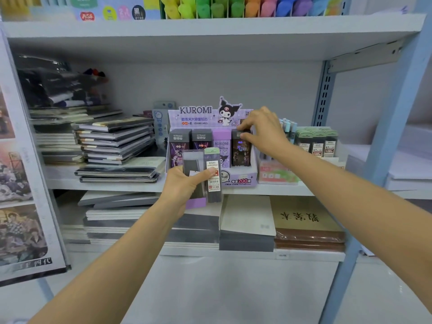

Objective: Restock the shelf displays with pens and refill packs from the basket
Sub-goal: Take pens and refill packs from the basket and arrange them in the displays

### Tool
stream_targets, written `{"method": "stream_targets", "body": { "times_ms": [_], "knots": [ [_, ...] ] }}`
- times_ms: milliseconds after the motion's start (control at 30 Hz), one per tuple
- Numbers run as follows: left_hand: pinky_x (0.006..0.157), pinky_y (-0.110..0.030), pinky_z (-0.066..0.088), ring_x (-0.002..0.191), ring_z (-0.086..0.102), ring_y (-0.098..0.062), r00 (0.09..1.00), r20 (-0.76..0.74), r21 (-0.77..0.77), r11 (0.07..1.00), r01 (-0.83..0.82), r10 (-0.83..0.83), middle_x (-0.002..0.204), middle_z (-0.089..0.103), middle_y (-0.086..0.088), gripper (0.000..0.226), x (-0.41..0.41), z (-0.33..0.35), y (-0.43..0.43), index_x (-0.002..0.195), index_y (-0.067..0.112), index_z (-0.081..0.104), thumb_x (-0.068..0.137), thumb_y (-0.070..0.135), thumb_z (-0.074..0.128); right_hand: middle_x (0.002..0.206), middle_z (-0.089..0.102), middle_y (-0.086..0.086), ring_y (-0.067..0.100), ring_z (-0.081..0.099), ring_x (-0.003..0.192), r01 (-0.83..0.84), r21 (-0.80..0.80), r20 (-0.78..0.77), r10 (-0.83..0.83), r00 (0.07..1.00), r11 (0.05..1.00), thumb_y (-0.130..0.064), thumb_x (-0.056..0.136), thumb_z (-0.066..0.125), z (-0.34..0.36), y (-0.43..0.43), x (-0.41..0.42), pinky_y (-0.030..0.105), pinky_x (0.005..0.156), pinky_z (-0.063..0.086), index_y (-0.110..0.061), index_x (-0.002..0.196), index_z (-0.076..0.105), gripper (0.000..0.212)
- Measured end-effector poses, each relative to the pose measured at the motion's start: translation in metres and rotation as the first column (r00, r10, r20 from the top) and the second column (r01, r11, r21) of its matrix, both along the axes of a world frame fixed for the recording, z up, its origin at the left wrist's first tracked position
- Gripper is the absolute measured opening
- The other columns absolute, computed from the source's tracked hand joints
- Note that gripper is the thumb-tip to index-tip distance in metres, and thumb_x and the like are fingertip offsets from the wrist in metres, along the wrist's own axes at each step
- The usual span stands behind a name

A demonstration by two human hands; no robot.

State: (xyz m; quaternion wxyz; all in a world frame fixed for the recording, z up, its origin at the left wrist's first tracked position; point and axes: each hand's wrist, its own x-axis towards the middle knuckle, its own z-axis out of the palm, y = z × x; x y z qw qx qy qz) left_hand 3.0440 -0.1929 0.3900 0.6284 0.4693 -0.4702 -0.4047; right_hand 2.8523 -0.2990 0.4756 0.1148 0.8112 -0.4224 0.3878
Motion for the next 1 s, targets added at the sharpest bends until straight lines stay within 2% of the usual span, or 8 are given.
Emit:
{"method": "stream_targets", "body": {
  "times_ms": [167, 233, 367, 467, 600, 767, 867, 1000],
  "knots": [
    [0.075, -0.030, 0.057, 0.077, 0.074, -0.016, 1.000, 0.018, -0.011, 1.000, 0.012, -0.012, 0.083, 0.077, 0.000, 0.018, -0.006, 0.004, 0.006, 0.089, 0.018, 0.071, 0.074, 0.015, 0.082, 0.119, 0.063, 0.001, 0.022, 0.045, 0.117, 0.040, -0.003, -0.081, -0.040, 0.996, 0.999, -0.030, 0.091, 0.065, -0.002, 0.011, -0.007, 0.037, 0.101, 0.032, -0.021, 0.126, 0.064, 0.036],
    [0.069, -0.027, 0.058, 0.076, 0.074, -0.015, 0.999, 0.035, -0.012, 1.000, 0.025, -0.025, 0.082, 0.077, -0.001, 0.018, -0.011, 0.006, 0.008, 0.088, 0.018, 0.071, 0.074, 0.016, 0.082, 0.119, 0.063, -0.001, 0.018, 0.049, 0.115, -0.098, 0.002, 0.041, 0.098, 0.994, 0.995, -0.031, 0.093, 0.061, -0.004, 0.024, -0.010, 0.032, 0.098, 0.037, -0.019, 0.126, 0.062, 0.036],
    [0.055, -0.022, 0.055, 0.072, 0.074, -0.018, 0.997, 0.035, -0.031, 0.997, 0.074, -0.073, 0.081, 0.077, -0.005, 0.023, -0.033, 0.012, 0.009, 0.092, 0.012, 0.071, 0.073, 0.015, 0.083, 0.101, 0.068, -0.010, 0.002, 0.063, 0.090, -0.443, 0.294, 0.265, 0.372, 0.889, 0.847, -0.038, 0.088, 0.065, -0.011, 0.059, -0.015, 0.018, 0.081, 0.052, -0.021, 0.126, 0.061, 0.041],
    [0.057, -0.026, 0.057, 0.073, 0.074, -0.019, 0.992, 0.047, -0.053, 0.991, 0.119, -0.117, 0.081, 0.077, -0.005, 0.024, -0.055, 0.016, 0.008, 0.093, 0.013, 0.071, 0.072, 0.015, 0.083, 0.094, 0.072, -0.005, 0.008, 0.068, 0.083, -0.448, 0.380, 0.245, 0.378, 0.893, 0.810, -0.028, 0.087, 0.070, -0.018, 0.067, -0.029, 0.020, 0.076, 0.056, -0.017, 0.115, 0.068, 0.030],
    [0.075, -0.034, 0.059, 0.081, 0.073, -0.018, 0.981, 0.052, -0.053, 0.980, 0.191, -0.189, 0.092, 0.077, -0.004, 0.027, -0.084, 0.019, 0.004, 0.106, 0.011, 0.067, 0.081, 0.019, 0.076, 0.085, 0.072, -0.002, 0.011, 0.067, 0.075, -0.485, 0.394, 0.376, 0.345, 0.860, 0.780, -0.023, 0.090, 0.066, -0.013, 0.067, -0.074, 0.019, 0.065, 0.053, -0.014, 0.106, 0.070, 0.019],
    [0.060, -0.025, 0.058, 0.065, 0.070, -0.013, 0.949, -0.029, -0.045, 0.949, 0.312, -0.313, 0.081, 0.076, -0.004, 0.012, -0.108, 0.026, 0.000, 0.105, 0.003, 0.061, 0.095, 0.009, 0.057, 0.092, 0.065, 0.004, 0.009, 0.062, 0.077, -0.336, 0.153, 0.516, 0.215, 0.829, 0.929, -0.017, 0.098, 0.054, 0.012, 0.059, -0.140, 0.020, 0.061, 0.053, -0.012, 0.105, 0.061, 0.012],
    [0.064, -0.024, 0.057, 0.076, 0.072, -0.013, 0.939, 0.009, -0.100, 0.934, 0.343, -0.344, 0.083, 0.076, -0.002, 0.012, -0.116, 0.025, -0.002, 0.106, 0.010, 0.062, 0.095, 0.013, 0.058, 0.089, 0.058, 0.003, 0.011, 0.055, 0.070, -0.153, 0.033, 0.435, 0.124, 0.892, 0.988, -0.012, 0.098, 0.052, 0.026, 0.050, -0.173, 0.019, 0.054, 0.049, -0.010, 0.104, 0.058, 0.009],
    [0.065, -0.028, 0.059, 0.080, 0.074, -0.020, 0.932, 0.000, -0.098, 0.928, 0.361, -0.362, 0.087, 0.076, -0.005, 0.014, -0.129, 0.024, -0.009, 0.107, 0.016, 0.062, 0.094, 0.018, 0.060, 0.098, 0.061, 0.011, 0.022, 0.059, 0.071, 0.014, 0.031, 0.308, -0.022, 0.951, 0.999, -0.014, 0.099, 0.052, 0.027, 0.035, -0.199, 0.019, 0.057, 0.053, -0.012, 0.108, 0.059, 0.012]
  ]
}}
